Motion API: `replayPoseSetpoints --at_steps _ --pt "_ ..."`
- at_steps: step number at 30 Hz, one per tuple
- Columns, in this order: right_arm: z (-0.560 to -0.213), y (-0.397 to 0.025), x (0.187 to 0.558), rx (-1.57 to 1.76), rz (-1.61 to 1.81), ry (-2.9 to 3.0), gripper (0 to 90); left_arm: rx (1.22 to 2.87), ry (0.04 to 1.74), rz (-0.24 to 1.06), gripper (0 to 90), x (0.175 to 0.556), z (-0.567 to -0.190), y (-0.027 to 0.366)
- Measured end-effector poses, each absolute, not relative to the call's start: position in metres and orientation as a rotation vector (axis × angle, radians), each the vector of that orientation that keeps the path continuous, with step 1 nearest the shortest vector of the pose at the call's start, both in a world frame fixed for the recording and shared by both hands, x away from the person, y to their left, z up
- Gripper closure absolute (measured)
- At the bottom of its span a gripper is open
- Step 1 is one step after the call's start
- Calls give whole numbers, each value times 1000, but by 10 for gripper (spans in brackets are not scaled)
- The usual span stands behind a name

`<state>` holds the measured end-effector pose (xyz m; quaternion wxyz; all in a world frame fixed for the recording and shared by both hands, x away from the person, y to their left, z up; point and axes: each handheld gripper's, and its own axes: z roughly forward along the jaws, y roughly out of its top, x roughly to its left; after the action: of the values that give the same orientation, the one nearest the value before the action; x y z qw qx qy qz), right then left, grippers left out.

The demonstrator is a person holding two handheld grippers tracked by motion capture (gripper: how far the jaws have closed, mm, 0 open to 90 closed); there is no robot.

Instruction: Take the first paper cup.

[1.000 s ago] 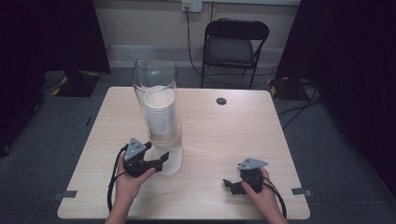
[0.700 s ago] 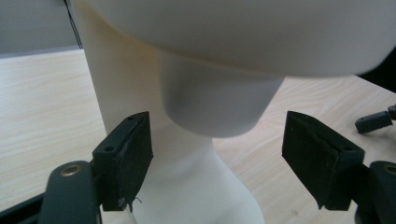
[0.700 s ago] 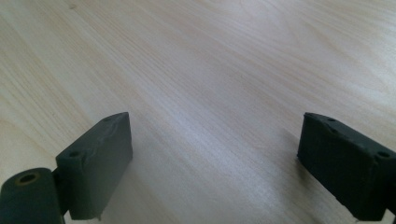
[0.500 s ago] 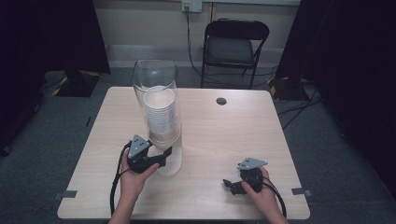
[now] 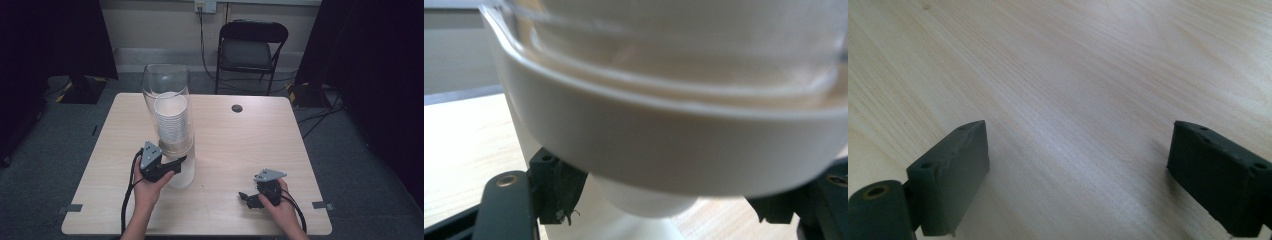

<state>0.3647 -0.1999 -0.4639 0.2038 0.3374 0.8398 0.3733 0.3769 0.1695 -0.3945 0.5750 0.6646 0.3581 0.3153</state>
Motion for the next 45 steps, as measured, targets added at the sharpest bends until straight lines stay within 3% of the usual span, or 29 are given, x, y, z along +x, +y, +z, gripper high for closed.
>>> replayPoseSetpoints --at_steps 11,14,40,41,43,44,45 --pt "-464 -200 365 941 1042 2347 88 1596 842 740 264 381 -390 165" --pt "-464 -200 365 940 1042 2347 88 1607 857 749 311 382 -390 166" --pt "-464 -200 365 940 1042 2347 88 1657 855 757 343 379 -394 162" --pt "-464 -200 365 940 1042 2347 88 1670 893 742 350 380 -399 160" --pt "-464 -200 365 940 1042 2347 88 1914 987 721 371 383 -427 162" --pt "-464 -200 365 939 1042 2348 88 1914 987 721 370 383 -427 162" --pt "-464 -200 365 938 1042 2348 88 1884 1037 678 367 380 -462 165"
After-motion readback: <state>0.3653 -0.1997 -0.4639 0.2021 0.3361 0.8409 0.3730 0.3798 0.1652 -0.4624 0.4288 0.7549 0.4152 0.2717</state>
